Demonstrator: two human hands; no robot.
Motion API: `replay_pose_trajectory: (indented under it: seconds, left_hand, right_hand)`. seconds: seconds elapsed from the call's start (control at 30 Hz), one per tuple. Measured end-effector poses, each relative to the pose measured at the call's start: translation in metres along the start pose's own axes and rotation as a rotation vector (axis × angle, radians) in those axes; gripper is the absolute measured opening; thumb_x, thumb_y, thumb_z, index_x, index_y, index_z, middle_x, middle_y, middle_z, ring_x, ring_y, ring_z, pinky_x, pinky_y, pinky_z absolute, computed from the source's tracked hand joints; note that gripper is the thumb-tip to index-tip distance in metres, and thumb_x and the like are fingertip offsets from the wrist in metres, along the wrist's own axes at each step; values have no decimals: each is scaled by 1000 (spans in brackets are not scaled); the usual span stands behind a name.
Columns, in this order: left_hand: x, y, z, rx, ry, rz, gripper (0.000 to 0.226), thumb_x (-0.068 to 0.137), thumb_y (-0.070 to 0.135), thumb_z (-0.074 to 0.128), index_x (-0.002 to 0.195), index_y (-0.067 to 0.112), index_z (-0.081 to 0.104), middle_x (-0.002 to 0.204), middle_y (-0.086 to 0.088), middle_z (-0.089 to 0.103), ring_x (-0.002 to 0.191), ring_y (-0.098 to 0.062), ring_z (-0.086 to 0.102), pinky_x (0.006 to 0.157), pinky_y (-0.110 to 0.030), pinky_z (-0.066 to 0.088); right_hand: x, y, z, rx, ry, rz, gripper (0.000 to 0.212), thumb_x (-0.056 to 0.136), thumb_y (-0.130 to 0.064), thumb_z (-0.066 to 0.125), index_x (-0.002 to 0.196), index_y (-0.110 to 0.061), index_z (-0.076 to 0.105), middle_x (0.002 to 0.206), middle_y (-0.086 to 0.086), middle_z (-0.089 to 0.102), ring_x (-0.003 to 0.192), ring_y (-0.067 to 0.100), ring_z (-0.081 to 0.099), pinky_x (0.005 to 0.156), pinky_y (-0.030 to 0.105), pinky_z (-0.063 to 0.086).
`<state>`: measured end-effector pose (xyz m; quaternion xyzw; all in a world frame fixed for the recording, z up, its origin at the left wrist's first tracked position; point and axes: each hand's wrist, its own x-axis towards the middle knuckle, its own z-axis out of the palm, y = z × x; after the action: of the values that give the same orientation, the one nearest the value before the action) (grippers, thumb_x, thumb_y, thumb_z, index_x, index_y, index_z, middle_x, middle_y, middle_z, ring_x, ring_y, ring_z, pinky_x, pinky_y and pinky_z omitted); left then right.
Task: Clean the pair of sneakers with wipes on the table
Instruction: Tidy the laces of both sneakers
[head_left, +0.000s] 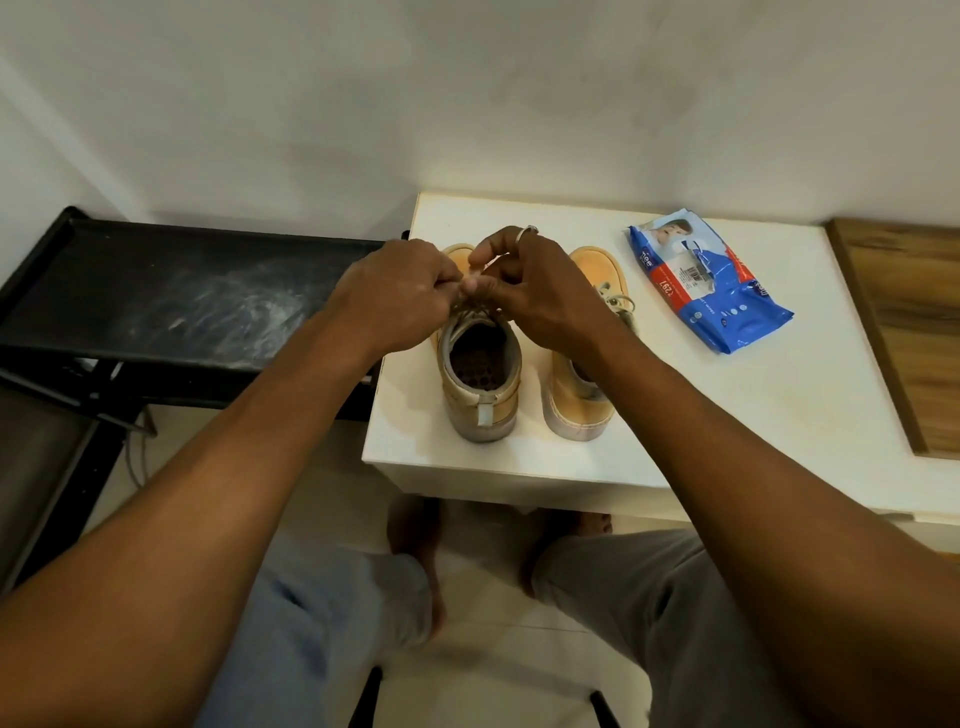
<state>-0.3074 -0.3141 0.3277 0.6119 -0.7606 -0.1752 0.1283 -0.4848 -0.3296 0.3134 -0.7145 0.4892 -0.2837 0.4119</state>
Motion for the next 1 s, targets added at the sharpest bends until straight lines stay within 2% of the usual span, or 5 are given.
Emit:
replay_pose_trajectory:
  seconds: [0.1, 0.3, 0.63, 0.8, 1.0]
  left_hand:
    - [0, -2, 0, -43, 10, -42, 32, 100, 39, 56, 90, 18, 78, 83, -5, 72, 75, -21, 66, 71, -38, 54]
    - [0, -3, 0, -76, 16, -58, 30, 97, 42, 61, 90, 20, 79, 87, -3, 75, 79, -19, 68, 76, -39, 57]
    - [0, 0, 1, -24, 29, -85, 32, 96, 48, 62, 98, 22, 81, 93, 3, 76, 82, -15, 67, 78, -36, 57]
    - [-2, -2, 1, -218, -11, -116, 23, 94, 42, 67, 99, 24, 80, 94, 5, 76, 83, -6, 65, 66, -17, 44]
    - [-2, -9, 6, -471, -90, -220, 16, 95, 40, 66, 83, 34, 73, 72, 18, 66, 77, -3, 61, 66, -23, 44]
  right_hand:
    - [1, 2, 0, -54, -52, -13, 28, 85, -22, 74, 111, -21, 62, 88, -11, 71, 78, -3, 67, 69, 11, 51]
    - [1, 0, 10, -290, 70, -83, 25, 89, -25, 65, 112, -18, 74, 99, -1, 74, 82, 7, 64, 74, 23, 54]
    - [2, 2, 8, -303, -37, 24, 37, 94, -35, 54, 87, -3, 71, 77, 9, 67, 68, 18, 61, 65, 39, 51]
    - [0, -6, 1, -201, -181, 143, 33, 94, -32, 53, 96, -1, 66, 85, 9, 62, 71, 15, 53, 66, 33, 44]
    - [1, 1, 4, -271, -123, 75, 27, 90, -37, 65, 100, -12, 66, 88, 4, 67, 78, 15, 64, 67, 30, 53]
